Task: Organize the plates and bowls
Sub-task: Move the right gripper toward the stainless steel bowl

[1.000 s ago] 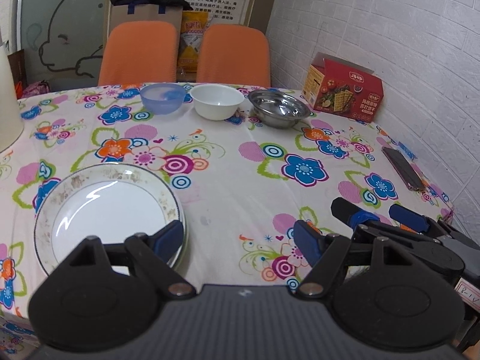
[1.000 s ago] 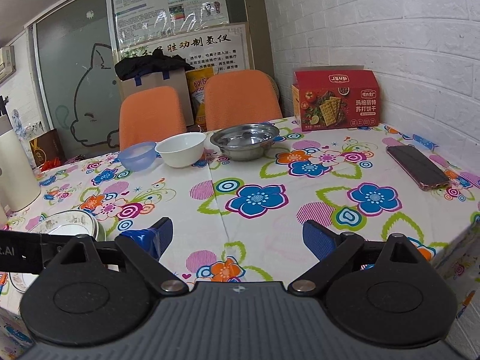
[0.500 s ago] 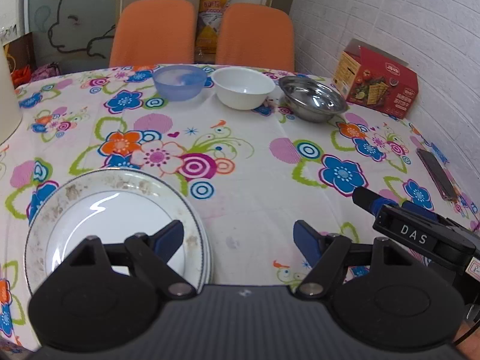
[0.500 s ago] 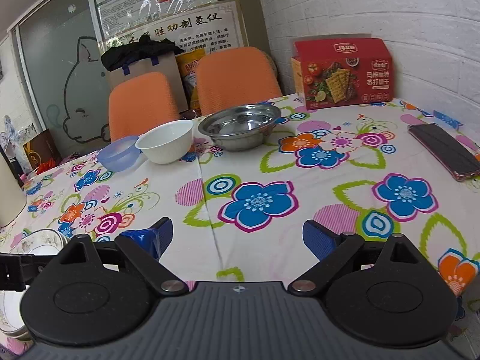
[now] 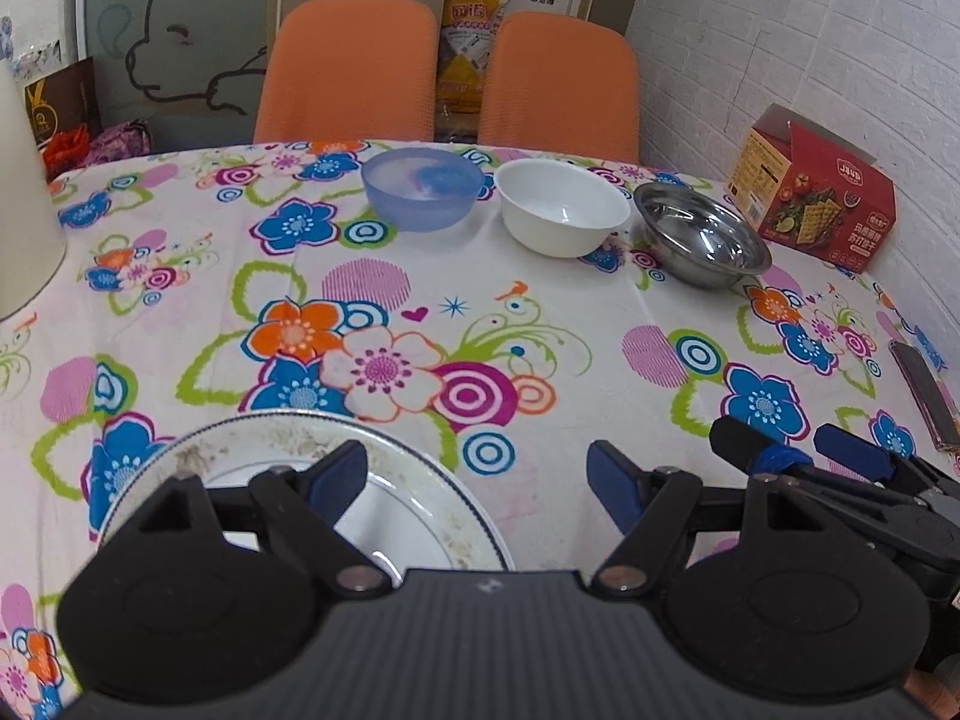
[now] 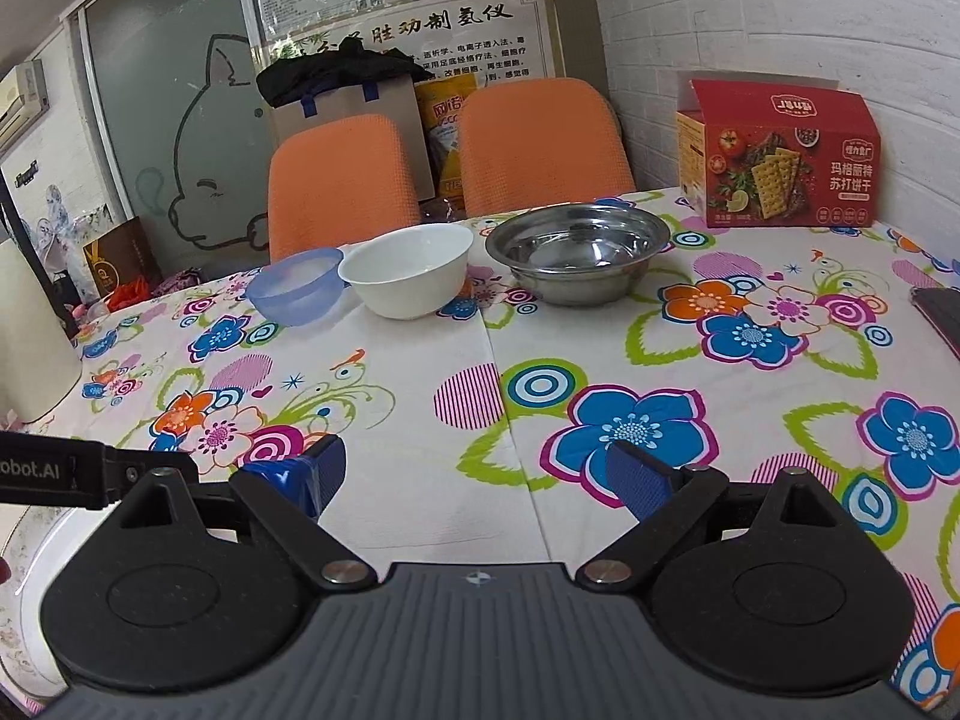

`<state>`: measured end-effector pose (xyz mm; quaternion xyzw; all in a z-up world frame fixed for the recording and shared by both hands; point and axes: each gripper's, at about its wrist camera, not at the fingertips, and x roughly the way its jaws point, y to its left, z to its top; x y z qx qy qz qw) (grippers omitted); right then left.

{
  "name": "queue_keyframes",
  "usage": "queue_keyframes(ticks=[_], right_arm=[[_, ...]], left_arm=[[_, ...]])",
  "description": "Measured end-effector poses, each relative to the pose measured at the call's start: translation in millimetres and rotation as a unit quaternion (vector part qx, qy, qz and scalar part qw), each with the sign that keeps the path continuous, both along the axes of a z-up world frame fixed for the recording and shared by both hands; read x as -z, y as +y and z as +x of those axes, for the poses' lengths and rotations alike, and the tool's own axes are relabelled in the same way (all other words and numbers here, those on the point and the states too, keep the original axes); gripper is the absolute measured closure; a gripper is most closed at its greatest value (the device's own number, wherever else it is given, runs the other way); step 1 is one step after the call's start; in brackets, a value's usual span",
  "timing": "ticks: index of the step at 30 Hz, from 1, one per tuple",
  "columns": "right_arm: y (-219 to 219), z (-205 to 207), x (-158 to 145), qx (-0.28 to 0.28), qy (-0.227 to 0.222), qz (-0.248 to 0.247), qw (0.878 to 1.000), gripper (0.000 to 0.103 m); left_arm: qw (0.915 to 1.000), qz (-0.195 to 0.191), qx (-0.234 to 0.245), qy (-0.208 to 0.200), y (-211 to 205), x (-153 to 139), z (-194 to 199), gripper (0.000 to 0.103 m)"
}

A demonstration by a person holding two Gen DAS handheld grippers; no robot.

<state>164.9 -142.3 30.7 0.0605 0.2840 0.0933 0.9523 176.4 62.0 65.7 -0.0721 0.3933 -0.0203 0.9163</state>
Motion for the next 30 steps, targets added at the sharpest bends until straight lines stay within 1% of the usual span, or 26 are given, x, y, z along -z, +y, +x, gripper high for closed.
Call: queue_keyframes(ticks=[5, 10, 15, 20, 25, 30], right_arm=[[6, 3, -2, -0.004, -0.001, -0.005, 1.0, 0.022], [13, 0, -5, -0.013, -0.002, -0.008, 1.0, 0.022], [17, -10, -12, -0.016, -0.014, -0.014, 1.0, 0.022], [15, -20, -17, -0.017, -0.024, -0.015, 0.999, 0.022], [12, -15, -20, -0.018, -0.03, -0.017, 0.999, 0.022], [8, -1, -31, -0.026, -0.048, -0.028, 0.998, 0.022]], left_arm=[[0.9998, 0.019, 0.001, -0.01, 2, -4, 7, 0.029], [0.9999, 0.013, 0.002, -0.008, 5, -3, 5, 0.029], [0.9998, 0.011, 0.002, -0.014, 3, -5, -6, 0.029], [0.9996, 0.018, 0.004, -0.023, 1, -9, -16, 0.029], [0.9989, 0.035, 0.01, -0.029, -3, -14, -16, 0.029], [0.997, 0.067, 0.012, -0.036, -3, -20, -6, 0.028]])
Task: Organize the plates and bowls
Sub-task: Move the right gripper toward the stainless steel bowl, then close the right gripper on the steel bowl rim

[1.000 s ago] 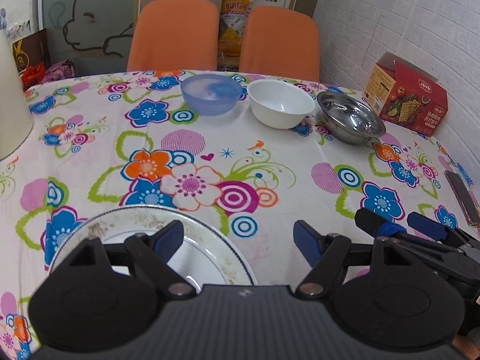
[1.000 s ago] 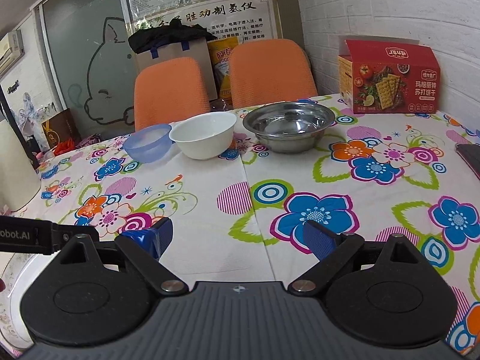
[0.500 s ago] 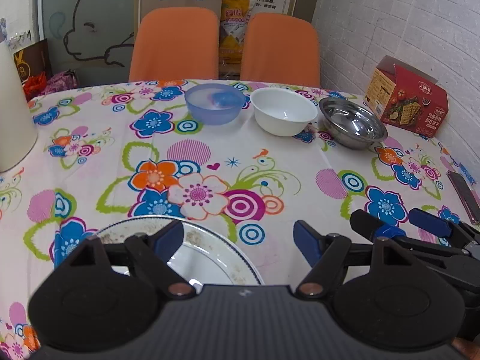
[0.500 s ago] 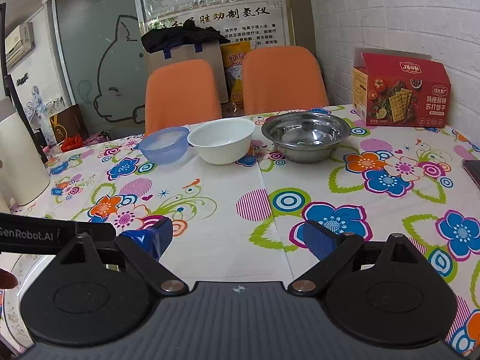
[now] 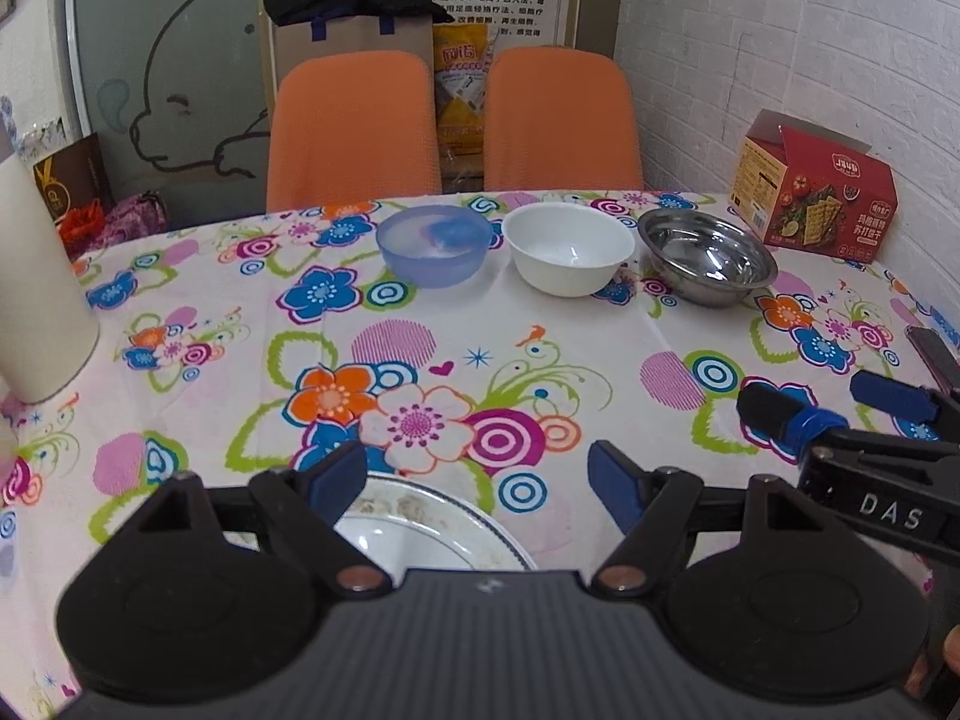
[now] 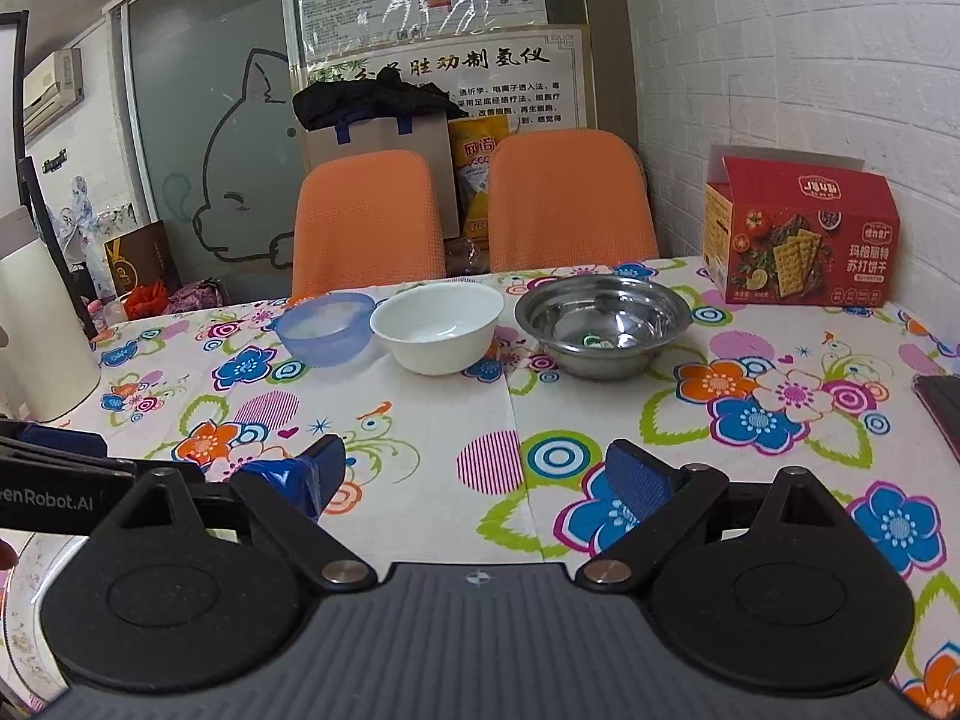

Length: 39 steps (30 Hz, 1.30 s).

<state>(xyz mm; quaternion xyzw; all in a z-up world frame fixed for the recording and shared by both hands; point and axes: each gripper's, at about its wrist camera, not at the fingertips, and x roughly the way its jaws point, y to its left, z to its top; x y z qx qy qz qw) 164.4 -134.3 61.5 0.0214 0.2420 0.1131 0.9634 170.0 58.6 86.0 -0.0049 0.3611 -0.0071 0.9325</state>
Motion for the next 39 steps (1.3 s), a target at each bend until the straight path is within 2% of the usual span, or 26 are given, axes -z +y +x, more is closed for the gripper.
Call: queue_keyframes(ticks=[7, 13, 18, 20, 22, 25, 27, 33, 35, 39], right_arm=[[-10, 43, -8, 0.014, -0.009, -0.032, 0.999, 0.022], [-9, 78, -4, -0.009, 0.017, -0.043, 0.999, 0.022], [-39, 99, 0, 0.034, 0.026, -0.054, 0.998, 0.022], [-54, 112, -4, 0.058, 0.014, -0.061, 0.996, 0.022], [-59, 130, -3, 0.066, 0.002, -0.094, 0.993, 0.022], [-45, 153, 11, 0.052, -0.007, -0.18, 0.982, 0.022], [-41, 165, 18, 0.037, -0.002, -0.184, 0.982, 0.022], [-56, 203, 14, 0.039, 0.046, -0.131, 0.99, 0.022], [-58, 225, 16, 0.037, 0.084, -0.144, 0.985, 0.022], [-54, 256, 23, -0.009, 0.17, -0.172, 0.97, 0.022]], left_arm=[[0.9992, 0.033, -0.02, -0.007, 24, -11, 39, 0.028], [0.9983, 0.056, -0.018, -0.001, 27, -17, 92, 0.028], [0.9965, 0.057, 0.061, 0.005, -13, -18, 121, 0.028], [0.9942, 0.057, 0.091, 0.013, -35, -13, 130, 0.027], [0.9927, 0.05, 0.107, 0.026, -50, -6, 136, 0.027], [0.9926, 0.028, 0.111, 0.04, -56, 2, 138, 0.027], [0.9933, 0.02, 0.103, 0.049, -53, 7, 136, 0.027], [0.9955, 0.026, 0.074, 0.052, -29, 8, 120, 0.027], [0.9959, 0.032, 0.071, 0.046, -24, 1, 119, 0.027], [0.9964, 0.036, 0.071, 0.03, -18, -26, 128, 0.027]])
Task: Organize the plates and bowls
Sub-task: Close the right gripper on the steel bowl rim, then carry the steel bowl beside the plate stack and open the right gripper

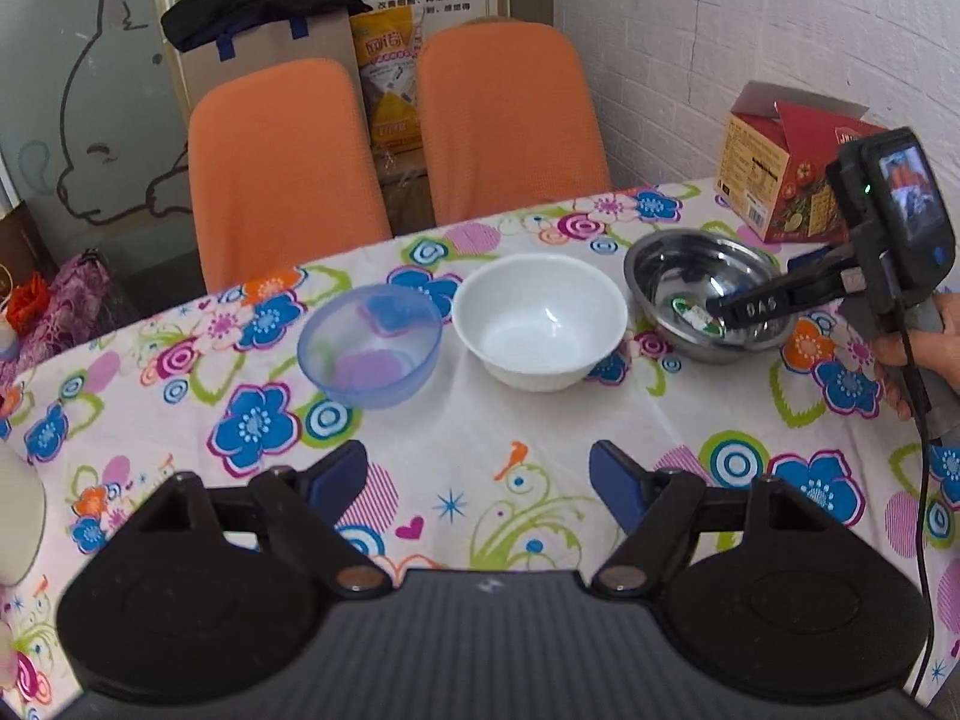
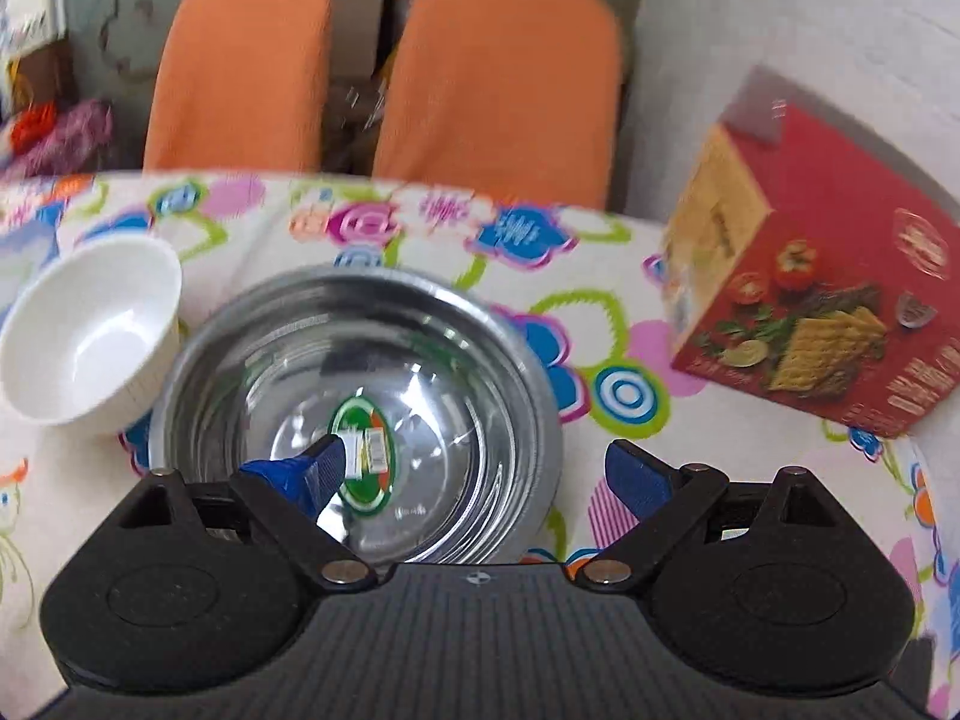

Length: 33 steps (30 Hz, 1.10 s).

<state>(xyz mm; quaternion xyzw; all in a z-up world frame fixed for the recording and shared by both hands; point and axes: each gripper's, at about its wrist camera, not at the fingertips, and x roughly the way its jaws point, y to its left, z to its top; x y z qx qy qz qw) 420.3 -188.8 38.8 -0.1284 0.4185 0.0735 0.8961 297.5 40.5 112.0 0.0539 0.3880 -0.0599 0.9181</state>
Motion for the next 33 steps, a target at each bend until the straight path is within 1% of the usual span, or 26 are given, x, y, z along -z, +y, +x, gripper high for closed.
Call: queue_keyframes(ticks=[1, 3, 5, 6, 7, 8, 11, 13, 18, 23, 25, 26, 29, 33], right_arm=[[3, 2, 2, -0.013, 0.022, -0.005, 1.0, 0.022], [4, 4, 5, -0.02, 0.052, -0.009, 0.998, 0.022], [5, 2, 8, -0.021, 0.071, -0.009, 0.997, 0.022], [6, 0, 9, -0.022, 0.076, -0.007, 0.997, 0.022], [6, -3, 10, -0.023, 0.083, -0.001, 0.996, 0.022], [7, -5, 11, -0.022, 0.089, 0.004, 0.996, 0.022], [10, -16, 13, -0.027, 0.111, 0.028, 0.993, 0.022], [15, -26, 13, -0.037, 0.12, 0.031, 0.992, 0.022], [25, -69, 13, -0.061, 0.125, 0.034, 0.99, 0.022], [38, -129, 15, -0.104, 0.121, 0.046, 0.986, 0.022], [43, -145, 14, -0.115, 0.108, 0.052, 0.986, 0.022], [43, -151, 12, -0.113, 0.093, 0.052, 0.988, 0.022], [42, -157, 9, -0.091, 0.044, 0.042, 0.994, 0.022], [37, -151, 17, -0.07, 0.019, 0.04, 0.997, 0.022]], left_arm=[[0.9999, -0.005, 0.0, -0.011, 2, -10, 1, 0.027], [0.9994, -0.013, -0.001, -0.033, 6, -24, -2, 0.027], [0.9987, -0.017, -0.005, -0.047, 9, -32, -8, 0.026], [0.9985, -0.019, -0.005, -0.051, 10, -32, -12, 0.023], [0.9985, -0.02, -0.006, -0.051, 11, -32, -15, 0.018], [0.9985, -0.02, -0.006, -0.051, 12, -30, -19, 0.0], [0.9984, -0.012, -0.005, -0.056, 13, -23, -33, 0.001], [0.9983, -0.01, -0.003, -0.057, 13, -20, -43, 0.001], [0.9986, -0.024, 0.005, -0.046, 11, -11, -63, 0.001], [0.9989, -0.034, 0.013, -0.029, 4, 6, -74, 0.001], [0.9991, -0.037, 0.014, -0.016, 0, 14, -73, 0.001], [0.9992, -0.038, 0.012, -0.009, -2, 18, -70, 0.001], [0.999, -0.041, 0.009, 0.014, -10, 30, -55, 0.001], [0.9971, -0.054, 0.015, 0.052, -30, 50, -24, 0.001]])
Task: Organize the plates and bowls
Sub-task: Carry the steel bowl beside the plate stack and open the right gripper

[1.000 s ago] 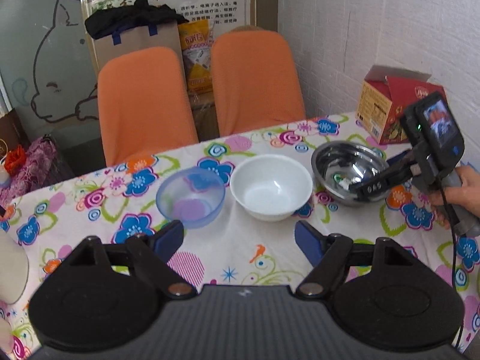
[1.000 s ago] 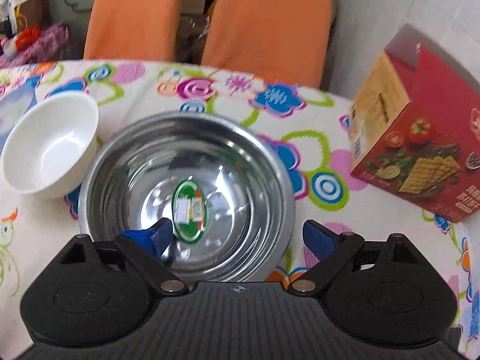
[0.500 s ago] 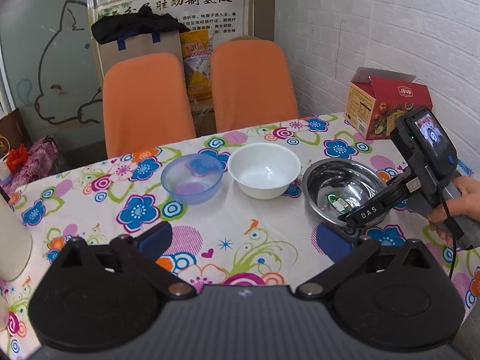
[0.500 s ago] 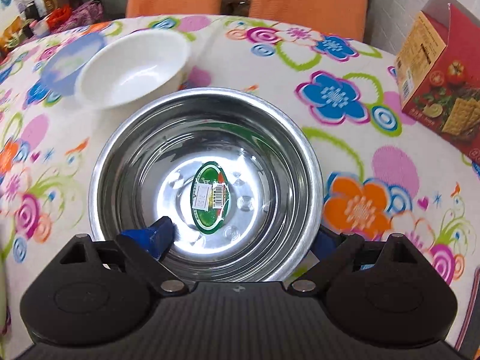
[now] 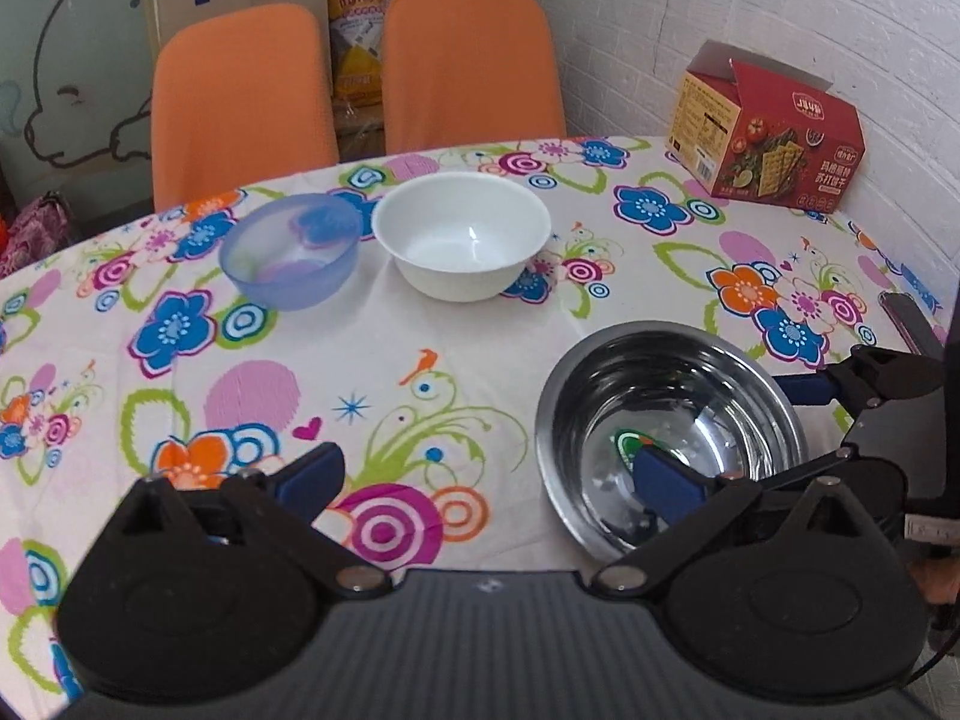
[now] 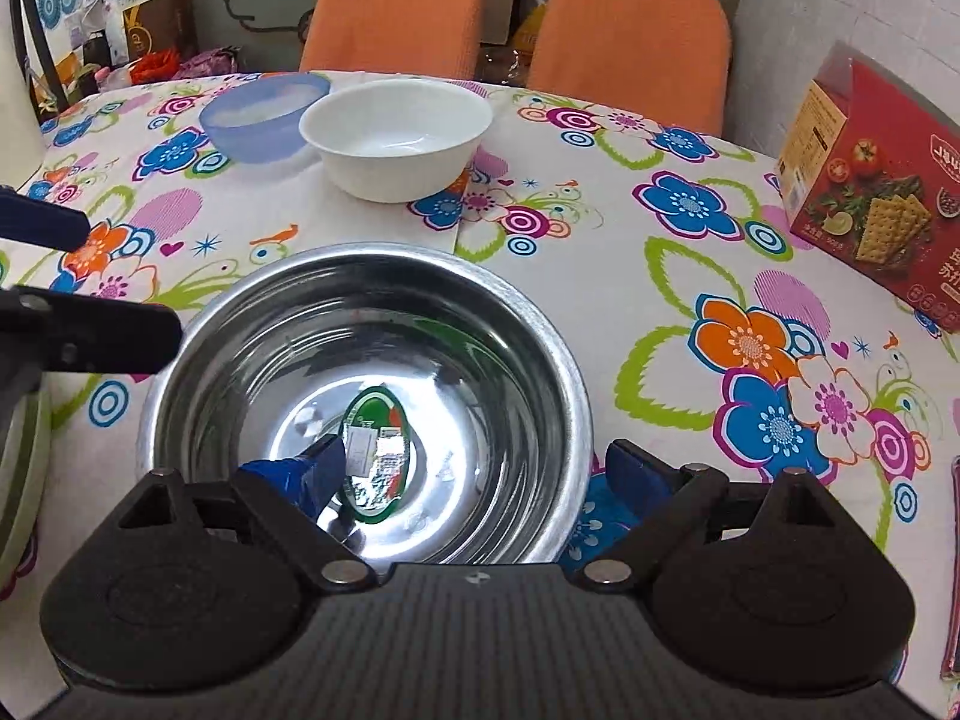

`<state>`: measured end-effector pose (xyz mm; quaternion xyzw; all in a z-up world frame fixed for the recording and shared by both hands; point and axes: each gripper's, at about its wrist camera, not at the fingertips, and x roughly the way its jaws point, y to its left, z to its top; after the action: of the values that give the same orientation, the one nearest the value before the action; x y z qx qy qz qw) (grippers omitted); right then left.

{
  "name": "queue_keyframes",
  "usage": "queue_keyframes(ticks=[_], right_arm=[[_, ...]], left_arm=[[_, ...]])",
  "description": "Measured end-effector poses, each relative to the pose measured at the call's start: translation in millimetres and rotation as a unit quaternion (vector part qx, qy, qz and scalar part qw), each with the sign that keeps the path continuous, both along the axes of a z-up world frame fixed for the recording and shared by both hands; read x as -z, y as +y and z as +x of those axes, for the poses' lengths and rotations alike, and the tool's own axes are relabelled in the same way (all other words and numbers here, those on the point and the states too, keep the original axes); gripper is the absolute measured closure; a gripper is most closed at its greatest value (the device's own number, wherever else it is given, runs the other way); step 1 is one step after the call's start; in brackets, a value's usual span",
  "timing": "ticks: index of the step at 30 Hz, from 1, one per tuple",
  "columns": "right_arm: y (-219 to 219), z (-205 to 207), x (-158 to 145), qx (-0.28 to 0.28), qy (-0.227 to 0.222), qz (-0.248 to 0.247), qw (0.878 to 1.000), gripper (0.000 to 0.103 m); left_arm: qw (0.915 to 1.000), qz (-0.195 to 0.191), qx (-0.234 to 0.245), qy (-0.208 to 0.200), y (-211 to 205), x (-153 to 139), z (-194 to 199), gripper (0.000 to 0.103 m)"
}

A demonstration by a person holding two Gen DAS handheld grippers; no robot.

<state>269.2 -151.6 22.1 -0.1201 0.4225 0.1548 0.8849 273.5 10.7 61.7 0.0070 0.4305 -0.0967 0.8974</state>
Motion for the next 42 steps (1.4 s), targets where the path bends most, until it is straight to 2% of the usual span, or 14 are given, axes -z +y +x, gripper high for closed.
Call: queue_keyframes(ticks=[4, 8, 10, 12, 16, 17, 19, 21, 22, 27, 33, 42], right_arm=[[-4, 0, 4, 0.002, -0.009, 0.021, 1.0, 0.022], [-14, -1, 9, 0.009, -0.012, 0.058, 0.998, 0.019], [-15, -7, 13, -0.001, -0.033, 0.063, 0.997, 0.018], [-16, -10, 15, -0.002, -0.045, 0.067, 0.997, 0.018], [-14, -14, 14, 0.007, -0.049, 0.071, 0.996, 0.02], [-14, -15, 14, 0.004, -0.051, 0.078, 0.996, 0.022], [-13, -20, 13, -0.007, -0.05, 0.103, 0.993, 0.024], [-7, -29, 12, -0.021, -0.051, 0.106, 0.993, 0.027], [-4, -33, 12, -0.023, -0.048, 0.111, 0.992, 0.026], [0, -56, 3, -0.001, -0.034, 0.137, 0.99, 0.026], [9, -95, -12, -0.009, -0.043, 0.116, 0.992, 0.023], [5, -117, -5, -0.002, -0.024, 0.114, 0.993, 0.023]], left_arm=[[0.9993, 0.018, 0.007, 0.032, -22, 23, 31, 0.003], [0.9979, 0.029, 0.02, 0.053, -32, 41, 46, 0.014], [0.9974, 0.026, 0.024, 0.063, -33, 47, 48, 0.017], [0.9974, 0.04, 0.027, 0.054, -37, 48, 47, 0.018], [0.9976, 0.038, 0.032, 0.047, -38, 48, 46, 0.02], [0.9978, 0.035, 0.033, 0.046, -37, 47, 45, 0.025], [0.9979, 0.035, 0.037, 0.039, -38, 44, 42, 0.043], [0.9977, 0.03, 0.045, 0.042, -39, 40, 36, 0.069], [0.9975, 0.025, 0.048, 0.046, -40, 39, 33, 0.073], [0.9968, 0.006, 0.045, 0.065, -31, 35, 11, 0.078], [0.9969, 0.0, 0.057, 0.054, -27, 19, -28, 0.08], [0.9959, -0.003, 0.067, 0.062, -30, 30, -59, 0.08]])
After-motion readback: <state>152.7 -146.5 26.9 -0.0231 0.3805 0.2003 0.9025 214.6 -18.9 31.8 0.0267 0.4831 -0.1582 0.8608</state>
